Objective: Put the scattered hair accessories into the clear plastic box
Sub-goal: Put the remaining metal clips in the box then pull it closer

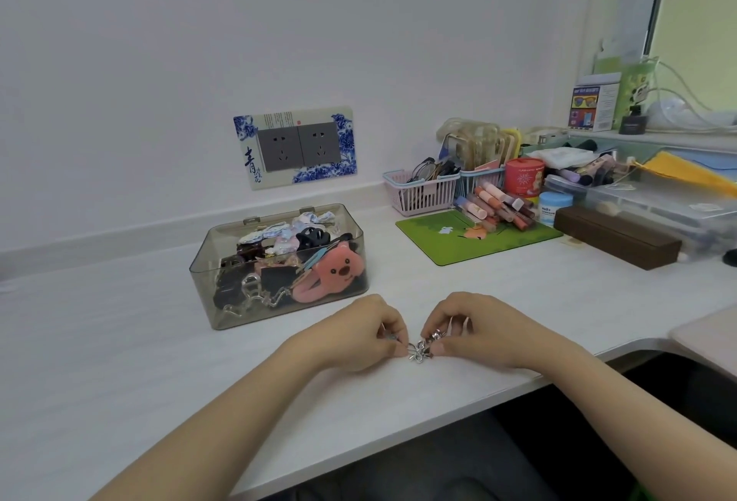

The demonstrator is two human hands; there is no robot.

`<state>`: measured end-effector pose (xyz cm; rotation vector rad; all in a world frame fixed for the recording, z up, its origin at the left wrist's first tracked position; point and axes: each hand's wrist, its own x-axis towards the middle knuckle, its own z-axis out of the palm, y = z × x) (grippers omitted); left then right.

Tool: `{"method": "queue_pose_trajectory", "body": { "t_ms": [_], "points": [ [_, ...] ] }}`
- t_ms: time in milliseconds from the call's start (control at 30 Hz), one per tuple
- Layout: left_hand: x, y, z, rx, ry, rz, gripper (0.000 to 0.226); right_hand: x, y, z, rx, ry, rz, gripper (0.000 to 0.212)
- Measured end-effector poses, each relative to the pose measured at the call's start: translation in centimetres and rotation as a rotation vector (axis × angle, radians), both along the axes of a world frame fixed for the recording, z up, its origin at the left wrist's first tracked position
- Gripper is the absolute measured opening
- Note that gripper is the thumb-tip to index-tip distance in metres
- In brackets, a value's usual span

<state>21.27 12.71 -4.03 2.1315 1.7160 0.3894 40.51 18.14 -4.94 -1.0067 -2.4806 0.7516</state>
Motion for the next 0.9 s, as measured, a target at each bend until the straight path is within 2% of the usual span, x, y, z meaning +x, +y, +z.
{"method": "queue_pose_trajectory", "body": {
  "t_ms": [233, 567, 733, 833, 900],
  "points": [
    [-1.4, -0.5, 0.4, -0.098, 0.118, 0.027, 0.008, -0.9, -0.1, -0.4, -0.007, 0.086, 0.015, 0.014],
    [-3.7, -2.3, 1.1, -0.036, 0.107, 0.171, 0.007, -5.0, -0.8, 0.6, 0.056, 0.206, 0.083, 0.020],
    [-5.6, -2.7, 4.7, 0.057, 0.081, 0.272, 0.014, -7.6, -0.1, 4.6, 0.158, 0.232, 0.111, 0.027],
    [-7.7, -2.6, 8.1, 0.173, 0.110, 0.361, 0.015, -10.1, 0.8, 7.6, 0.201, 0.283, 0.100, 0.016],
    [-9.3, -2.1, 10.0, 0.213, 0.115, 0.428, 0.015, -12.0, 1.6, 9.1, 0.194, 0.315, 0.090, 0.017]
  ]
}}
